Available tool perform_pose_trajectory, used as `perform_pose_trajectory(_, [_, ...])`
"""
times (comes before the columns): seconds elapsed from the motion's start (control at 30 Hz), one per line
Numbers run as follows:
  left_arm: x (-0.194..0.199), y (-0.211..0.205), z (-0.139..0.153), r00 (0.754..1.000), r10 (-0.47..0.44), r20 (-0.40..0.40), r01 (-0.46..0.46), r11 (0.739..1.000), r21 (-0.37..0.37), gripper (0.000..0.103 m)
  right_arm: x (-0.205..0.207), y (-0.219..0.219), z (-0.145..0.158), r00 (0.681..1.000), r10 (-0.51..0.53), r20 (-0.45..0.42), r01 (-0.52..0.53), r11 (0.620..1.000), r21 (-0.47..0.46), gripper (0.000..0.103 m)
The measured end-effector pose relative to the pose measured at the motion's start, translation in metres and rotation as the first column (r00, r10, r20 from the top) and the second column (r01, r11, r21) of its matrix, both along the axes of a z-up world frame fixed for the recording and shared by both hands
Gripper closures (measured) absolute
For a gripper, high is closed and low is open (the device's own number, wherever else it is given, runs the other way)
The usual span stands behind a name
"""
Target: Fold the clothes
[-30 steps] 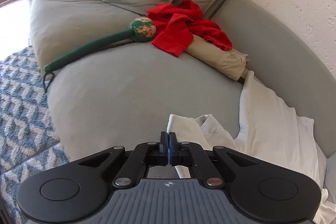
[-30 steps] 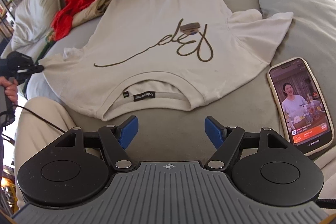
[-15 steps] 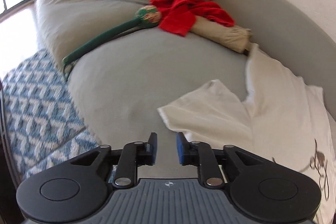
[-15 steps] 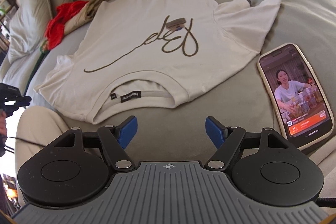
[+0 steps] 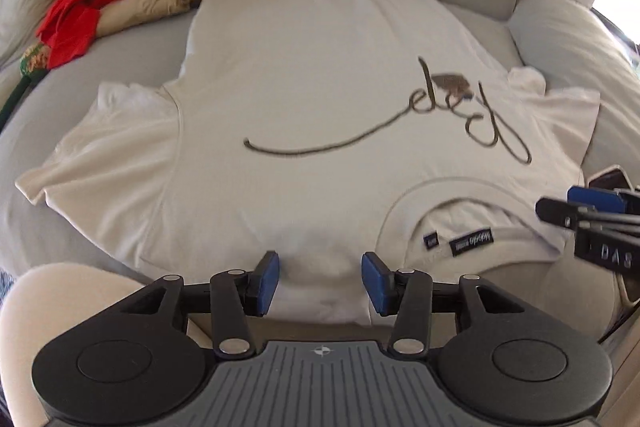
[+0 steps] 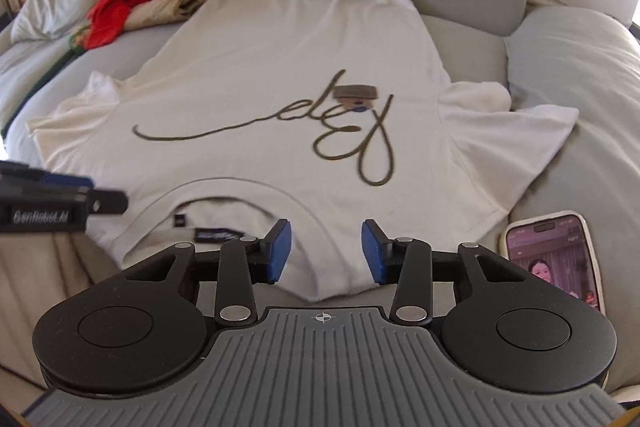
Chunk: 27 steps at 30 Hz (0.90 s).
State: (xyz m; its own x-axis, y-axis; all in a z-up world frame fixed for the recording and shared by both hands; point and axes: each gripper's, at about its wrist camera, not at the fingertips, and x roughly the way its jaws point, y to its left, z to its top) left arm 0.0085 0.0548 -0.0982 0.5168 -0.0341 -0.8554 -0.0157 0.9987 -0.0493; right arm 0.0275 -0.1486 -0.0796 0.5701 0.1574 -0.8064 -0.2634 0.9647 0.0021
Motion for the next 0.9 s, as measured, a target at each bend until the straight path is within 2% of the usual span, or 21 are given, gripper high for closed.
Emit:
perform_pose_trajectory(0.07, [-0.005, 0.001, 0.000, 1.000, -0.007, -0.013, 0.007, 1.000, -0.004, 0.055, 0.007, -0.010, -0.010, 0.997, -0.044, -0.064, 0.044, 0.999, -0.012, 0.055])
perform_pose_trajectory(0.2, [-0.013, 0.012, 0.006, 0.998, 0.019, -0.059, -0.022, 0.998, -0.060, 0.055, -0.009, -0.037, -0.008, 0.986, -0.072, -0.151, 0.084, 0.993, 0.078, 0.052])
perform_pose_trajectory(0.23, [-0.015, 0.014, 0.009, 0.998, 0.028, -0.053, -0.032, 0.997, -0.071, 0.055, -0.014, -0.047, -0.002, 0.984, -0.094, -0.151, 0.112, 0.987, 0.115, 0.052])
perform_pose_trajectory(0.27, [-0.017, 0.016, 0.013, 0.999, 0.040, -0.035, -0.043, 0.996, -0.075, 0.055, -0.019, -0.060, 0.007, 0.985, -0.134, -0.110, 0.151, 0.975, 0.161, 0.052])
perform_pose_trajectory(0.3, [-0.018, 0.017, 0.017, 0.998, 0.054, -0.009, -0.055, 0.995, -0.079, 0.055, -0.022, -0.073, 0.015, 0.980, -0.199, -0.023, 0.200, 0.964, 0.176, 0.050])
perform_pose_trajectory(0.33, [-0.017, 0.018, 0.021, 0.998, 0.068, 0.016, -0.067, 0.994, -0.083, 0.054, -0.023, -0.085, 0.022, 0.957, -0.276, 0.086, 0.259, 0.951, 0.170, 0.040])
perform_pose_trajectory(0.37, [-0.015, 0.018, 0.024, 0.996, 0.082, 0.040, -0.078, 0.993, -0.089, 0.054, -0.025, -0.097, 0.029, 0.917, -0.347, 0.195, 0.317, 0.933, 0.170, 0.023])
perform_pose_trajectory(0.4, [-0.013, 0.017, 0.027, 0.993, 0.098, 0.065, -0.091, 0.991, -0.098, 0.054, -0.023, -0.108, 0.033, 0.868, -0.405, 0.288, 0.372, 0.914, 0.165, 0.018])
perform_pose_trajectory(0.47, [-0.009, 0.015, 0.032, 0.987, 0.123, 0.104, -0.110, 0.986, -0.126, 0.053, -0.006, -0.125, 0.027, 0.776, -0.485, 0.404, 0.474, 0.870, 0.134, 0.017])
perform_pose_trajectory(0.57, [-0.004, 0.012, 0.036, 0.981, 0.134, 0.141, -0.111, 0.981, -0.159, 0.053, 0.024, -0.143, 0.006, 0.699, -0.584, 0.412, 0.602, 0.792, 0.100, 0.017])
perform_pose_trajectory(0.67, [0.002, 0.012, 0.036, 0.978, 0.133, 0.161, -0.106, 0.981, -0.163, 0.053, 0.046, -0.151, -0.014, 0.647, -0.633, 0.425, 0.677, 0.733, 0.062, 0.018])
perform_pose_trajectory(0.77, [0.013, 0.020, 0.032, 0.974, 0.170, 0.149, -0.142, 0.973, -0.184, 0.053, 0.061, -0.156, -0.021, 0.622, -0.648, 0.439, 0.702, 0.710, 0.054, 0.018])
perform_pose_trajectory(0.9, [0.031, 0.034, 0.040, 0.959, 0.232, 0.163, -0.197, 0.959, -0.205, 0.053, 0.077, -0.158, 0.003, 0.569, -0.662, 0.487, 0.666, 0.719, 0.199, 0.018])
